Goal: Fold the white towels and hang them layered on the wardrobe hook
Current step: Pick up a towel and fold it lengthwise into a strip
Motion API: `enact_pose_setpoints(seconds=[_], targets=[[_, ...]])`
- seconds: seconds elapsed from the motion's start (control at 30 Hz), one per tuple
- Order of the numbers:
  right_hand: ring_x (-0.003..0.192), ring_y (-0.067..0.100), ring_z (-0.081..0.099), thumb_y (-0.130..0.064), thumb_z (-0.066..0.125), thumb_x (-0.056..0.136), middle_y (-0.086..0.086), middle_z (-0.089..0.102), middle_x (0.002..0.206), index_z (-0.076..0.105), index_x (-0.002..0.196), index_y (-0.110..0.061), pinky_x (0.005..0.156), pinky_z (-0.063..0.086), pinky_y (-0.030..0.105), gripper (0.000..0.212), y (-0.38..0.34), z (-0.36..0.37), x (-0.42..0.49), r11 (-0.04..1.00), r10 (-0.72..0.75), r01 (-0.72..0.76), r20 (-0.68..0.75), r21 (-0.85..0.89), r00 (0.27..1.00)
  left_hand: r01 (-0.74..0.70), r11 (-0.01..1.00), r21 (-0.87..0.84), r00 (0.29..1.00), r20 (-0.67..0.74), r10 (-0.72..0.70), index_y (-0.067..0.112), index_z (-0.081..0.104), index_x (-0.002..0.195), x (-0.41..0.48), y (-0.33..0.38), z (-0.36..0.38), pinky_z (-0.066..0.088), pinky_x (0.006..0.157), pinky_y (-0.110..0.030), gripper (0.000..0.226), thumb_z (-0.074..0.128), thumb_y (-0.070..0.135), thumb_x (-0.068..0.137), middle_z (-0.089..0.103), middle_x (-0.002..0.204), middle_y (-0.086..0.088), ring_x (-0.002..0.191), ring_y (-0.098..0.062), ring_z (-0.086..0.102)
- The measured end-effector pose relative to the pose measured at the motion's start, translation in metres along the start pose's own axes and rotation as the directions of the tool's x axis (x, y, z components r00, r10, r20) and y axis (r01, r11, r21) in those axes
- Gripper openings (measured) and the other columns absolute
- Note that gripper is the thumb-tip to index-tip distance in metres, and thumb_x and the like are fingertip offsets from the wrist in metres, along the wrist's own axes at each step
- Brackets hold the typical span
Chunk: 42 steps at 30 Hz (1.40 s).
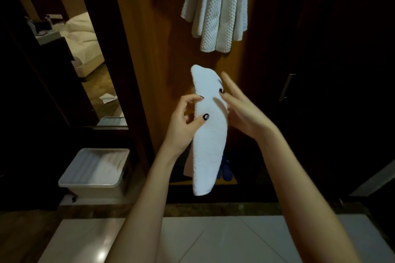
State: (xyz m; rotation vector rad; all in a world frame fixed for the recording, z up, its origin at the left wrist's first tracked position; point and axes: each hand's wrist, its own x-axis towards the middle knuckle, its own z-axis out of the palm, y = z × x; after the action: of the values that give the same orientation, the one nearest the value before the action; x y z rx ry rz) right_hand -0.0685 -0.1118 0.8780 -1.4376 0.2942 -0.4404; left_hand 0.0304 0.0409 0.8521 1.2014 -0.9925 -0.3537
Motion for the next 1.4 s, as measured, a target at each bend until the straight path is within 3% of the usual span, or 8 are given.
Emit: enact_pose_setpoints(seconds=[0.07,0.23,0.43,0.63,0.73,1.0,1.13,1.4], targets=[[0.117,0.017,0.063,-0.029,0.067,0.092,-0.017,0.051,0.139,0.045,0.139,-0.051,0.082,0.057,0.036,0.056,0.021,0.006,-0.010,0.997,0.012,-0.014,0.022,0.080,1.000,0.034,0.999,0.005,0.999,0.019,-0.034,0.033,0.052,0.109,0.001,0.000,-0.002,0.055,0.078,-0.023,0.042,0.067,0.001,0.088,0.056,0.119,0.005,0.105,-0.008,0.063],[0.102,0.017,0.070,-0.008,0.059,0.093,-0.001,0.063,0.129,0.069,0.119,-0.033,0.071,0.057,0.029,0.038,0.032,0.016,-0.014,0.970,-0.025,0.060,-0.150,0.234,0.988,0.152,0.988,-0.006,0.988,-0.016,-0.152,0.024,0.045,0.102,-0.008,-0.005,-0.001,0.058,0.075,-0.026,0.038,0.073,0.005,0.084,0.059,0.110,-0.007,0.093,-0.014,0.070],[0.109,0.023,0.064,-0.002,0.057,0.088,0.003,0.053,0.141,0.072,0.111,-0.034,0.074,0.055,0.026,0.043,0.025,0.008,-0.013,0.963,-0.043,0.086,-0.168,0.255,0.985,0.149,0.987,0.058,0.988,-0.057,-0.146,0.014,0.063,0.086,-0.039,-0.030,-0.009,0.047,0.071,-0.026,0.007,0.062,0.017,0.092,0.063,0.081,-0.002,0.076,-0.010,0.060],[0.090,0.016,0.070,-0.008,0.062,0.089,0.011,0.064,0.127,0.074,0.110,-0.030,0.070,0.057,0.026,0.033,0.027,-0.001,-0.014,0.918,-0.034,0.099,-0.172,0.384,0.985,0.178,0.978,0.107,0.984,-0.042,-0.174,0.023,0.067,0.089,-0.050,-0.046,-0.011,0.049,0.074,-0.015,0.016,0.063,0.007,0.092,0.069,0.082,0.018,0.083,0.001,0.064],[0.084,0.015,0.070,-0.007,0.059,0.091,0.006,0.071,0.112,0.069,0.116,-0.028,0.068,0.058,0.027,0.034,0.028,-0.004,-0.013,0.911,-0.047,0.108,-0.159,0.398,0.986,0.240,0.969,0.057,0.971,-0.006,-0.240,0.017,0.069,0.086,-0.057,-0.053,-0.011,0.050,0.070,-0.015,0.013,0.065,0.005,0.090,0.070,0.079,0.015,0.078,-0.001,0.065],[0.087,0.017,0.070,-0.005,0.060,0.090,0.012,0.063,0.126,0.068,0.116,-0.030,0.071,0.060,0.030,0.036,0.030,-0.013,-0.009,0.929,-0.051,0.109,-0.168,0.355,0.984,0.334,0.939,0.086,0.940,0.048,-0.338,-0.005,0.074,0.090,-0.059,-0.056,-0.007,0.048,0.075,-0.033,0.022,0.063,0.014,0.094,0.068,0.092,-0.022,0.087,-0.023,0.064],[0.085,0.017,0.070,-0.006,0.064,0.084,0.008,0.069,0.113,0.066,0.119,-0.025,0.070,0.059,0.030,0.040,0.030,-0.022,-0.006,0.912,-0.051,0.113,-0.165,0.394,0.985,0.310,0.946,0.092,0.951,-0.039,-0.307,0.006,0.076,0.079,-0.054,-0.054,-0.012,0.050,0.070,-0.030,0.003,0.075,0.005,0.083,0.071,0.078,-0.006,0.076,-0.014,0.065],[0.084,0.018,0.071,-0.003,0.065,0.083,0.011,0.067,0.116,0.064,0.120,-0.021,0.068,0.059,0.030,0.041,0.033,-0.033,0.004,0.863,-0.045,0.159,-0.241,0.480,0.969,0.067,0.940,0.335,0.994,0.054,-0.090,0.040,0.062,0.089,-0.047,-0.046,-0.007,0.048,0.071,-0.019,0.035,0.066,0.005,0.086,0.062,0.088,0.017,0.083,-0.003,0.060]])
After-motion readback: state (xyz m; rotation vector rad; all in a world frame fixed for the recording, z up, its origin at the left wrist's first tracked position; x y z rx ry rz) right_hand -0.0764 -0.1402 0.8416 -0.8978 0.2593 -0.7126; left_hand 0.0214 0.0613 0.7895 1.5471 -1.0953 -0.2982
